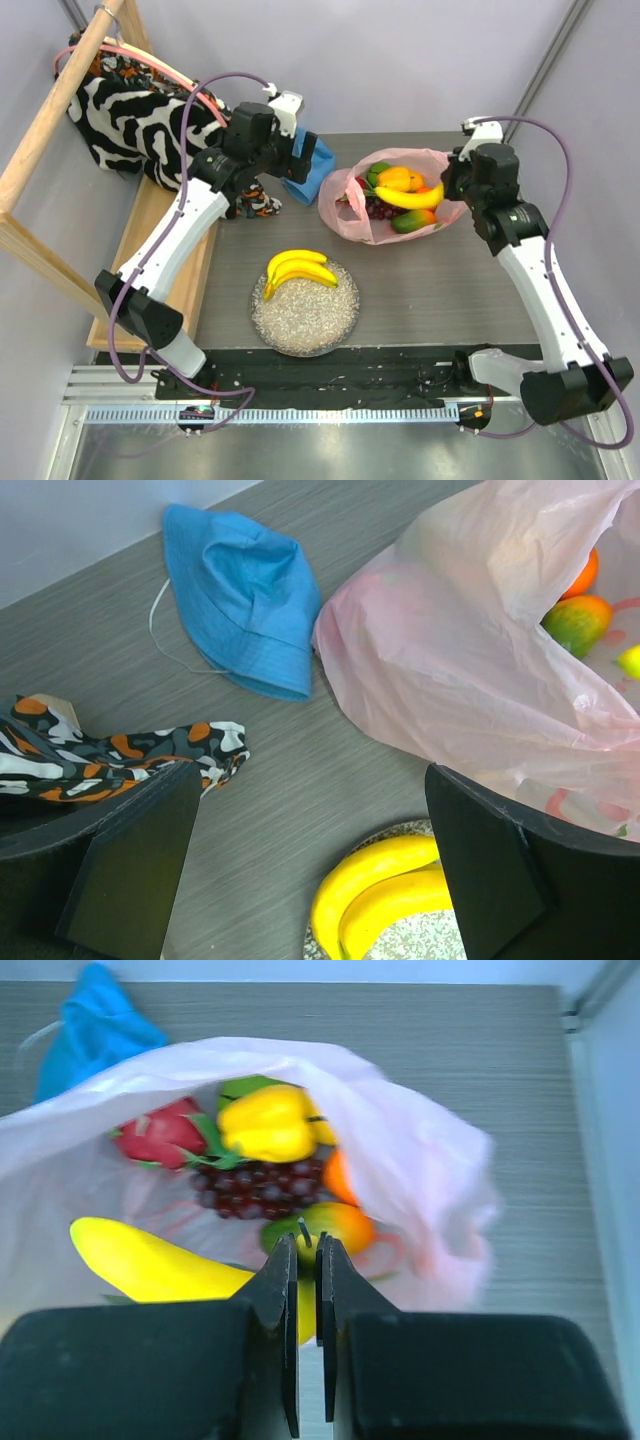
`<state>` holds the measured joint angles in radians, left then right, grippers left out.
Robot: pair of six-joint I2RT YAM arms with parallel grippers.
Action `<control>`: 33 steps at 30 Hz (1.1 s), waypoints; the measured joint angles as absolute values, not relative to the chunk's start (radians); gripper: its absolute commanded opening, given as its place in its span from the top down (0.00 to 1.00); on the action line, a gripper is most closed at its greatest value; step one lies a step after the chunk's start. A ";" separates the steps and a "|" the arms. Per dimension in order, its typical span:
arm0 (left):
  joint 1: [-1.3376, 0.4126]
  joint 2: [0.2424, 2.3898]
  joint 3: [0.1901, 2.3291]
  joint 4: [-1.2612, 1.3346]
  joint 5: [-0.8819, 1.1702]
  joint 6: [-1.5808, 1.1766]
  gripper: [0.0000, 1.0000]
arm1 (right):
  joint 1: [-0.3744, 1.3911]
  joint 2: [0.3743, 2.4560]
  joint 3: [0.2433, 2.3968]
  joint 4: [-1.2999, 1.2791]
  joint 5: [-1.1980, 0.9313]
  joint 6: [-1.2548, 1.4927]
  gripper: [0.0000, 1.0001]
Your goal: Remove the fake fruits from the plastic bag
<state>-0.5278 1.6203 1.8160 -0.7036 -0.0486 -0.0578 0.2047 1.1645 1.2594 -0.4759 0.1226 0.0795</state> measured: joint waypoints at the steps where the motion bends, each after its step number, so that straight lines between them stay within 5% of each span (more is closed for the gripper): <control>1: -0.528 1.617 1.816 -0.702 -0.048 -0.053 0.00 | 0.196 1.140 1.260 -0.494 0.146 0.056 0.99; 8: -0.528 1.569 1.834 -0.697 -0.043 -0.034 0.00 | 0.172 1.024 1.418 -0.628 0.114 -0.137 0.99; 14: -0.523 1.516 1.851 -0.691 -0.044 0.017 0.00 | 0.171 0.822 1.493 -0.758 -0.242 -0.308 0.99; 22: -0.508 1.504 1.881 -0.688 -0.044 0.068 0.00 | 0.193 0.722 1.131 -0.751 -0.590 -0.333 0.99; 33: -0.444 1.420 1.785 -0.715 0.020 0.087 0.00 | 0.817 1.045 0.960 -0.477 -0.319 -0.217 0.99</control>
<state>-0.4442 1.4197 1.7855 -0.7147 0.0204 0.0872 0.8173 1.0447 0.9600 -0.4770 -0.3195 -0.2169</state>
